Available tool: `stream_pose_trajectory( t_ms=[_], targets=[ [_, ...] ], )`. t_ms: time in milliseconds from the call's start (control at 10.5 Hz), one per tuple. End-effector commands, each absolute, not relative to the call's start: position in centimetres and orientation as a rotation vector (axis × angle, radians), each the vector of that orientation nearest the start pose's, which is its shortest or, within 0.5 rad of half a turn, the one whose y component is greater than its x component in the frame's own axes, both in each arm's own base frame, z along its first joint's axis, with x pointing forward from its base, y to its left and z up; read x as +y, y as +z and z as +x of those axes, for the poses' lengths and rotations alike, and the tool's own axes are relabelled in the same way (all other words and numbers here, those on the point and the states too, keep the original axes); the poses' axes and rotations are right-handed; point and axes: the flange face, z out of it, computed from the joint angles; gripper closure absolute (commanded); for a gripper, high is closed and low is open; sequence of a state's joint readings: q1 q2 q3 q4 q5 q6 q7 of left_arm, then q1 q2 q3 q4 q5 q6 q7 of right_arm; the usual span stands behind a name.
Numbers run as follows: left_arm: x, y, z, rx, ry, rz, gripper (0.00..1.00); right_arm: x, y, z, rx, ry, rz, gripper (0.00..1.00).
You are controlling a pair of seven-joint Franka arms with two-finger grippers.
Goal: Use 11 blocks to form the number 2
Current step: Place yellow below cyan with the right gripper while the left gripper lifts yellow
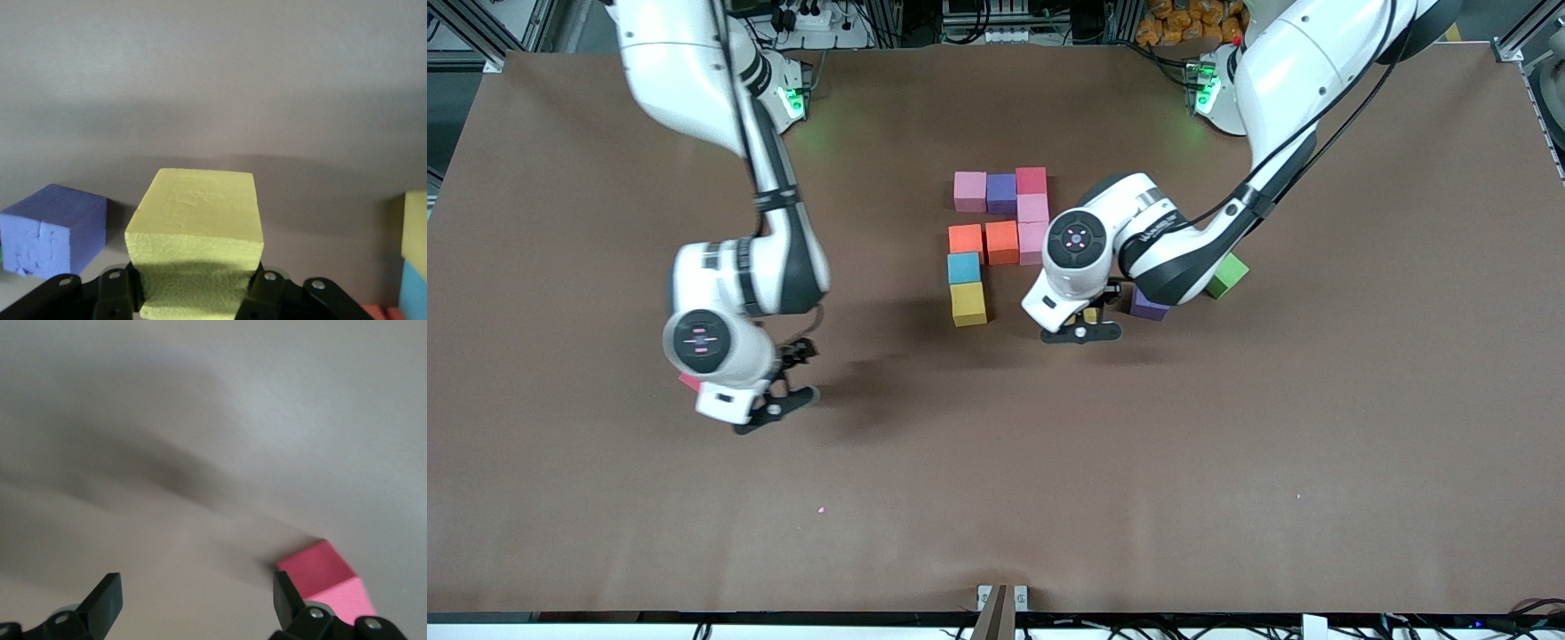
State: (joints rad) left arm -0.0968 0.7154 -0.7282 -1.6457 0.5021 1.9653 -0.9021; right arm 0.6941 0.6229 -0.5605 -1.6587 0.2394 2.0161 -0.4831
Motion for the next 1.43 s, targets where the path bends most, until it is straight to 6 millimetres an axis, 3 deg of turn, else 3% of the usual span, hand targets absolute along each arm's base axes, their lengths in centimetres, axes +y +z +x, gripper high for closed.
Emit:
stream_pose_trajectory(
  t_ms=[0, 95, 286, 477, 858, 1048, 1334],
  targets=[
    [-44.9, 24.8, 47.9, 0.671, 0.129, -2.873, 0.82, 8.2, 27.4, 62.2, -1.117, 0.216, -2.968, 0.0],
    [-46.4, 24.4, 46.9, 0.885, 0.126, -2.816, 0.83, 4.9, 27.0, 62.9, -1.251, 0.193, -2.92, 0.0],
    [-47.8, 24.4, 46.2, 1.214, 0.119, -2.729, 0.83, 0.4, 26.6, 63.7, -1.486, 0.134, -2.837, 0.0],
    [-48.0, 23.0, 46.1, 1.474, 0.148, -2.636, 0.82, -0.3, 26.1, 64.0, -1.615, 0.108, -2.789, 0.0],
    [-49.9, 21.0, 45.6, 1.761, 0.171, -2.461, 0.83, 1.0, 23.0, 62.5, -1.591, 0.101, -2.761, 0.0],
    [-51.4, 21.0, 44.8, 1.814, 0.158, -2.411, 0.84, 1.0, 22.1, 62.2, -1.656, 0.062, -2.755, 0.0],
    [-51.4, 20.5, 45.5, 1.884, 0.161, -2.368, 0.84, -0.2, 21.0, 62.1, -1.682, 0.064, -2.757, 0.0]
  ],
)
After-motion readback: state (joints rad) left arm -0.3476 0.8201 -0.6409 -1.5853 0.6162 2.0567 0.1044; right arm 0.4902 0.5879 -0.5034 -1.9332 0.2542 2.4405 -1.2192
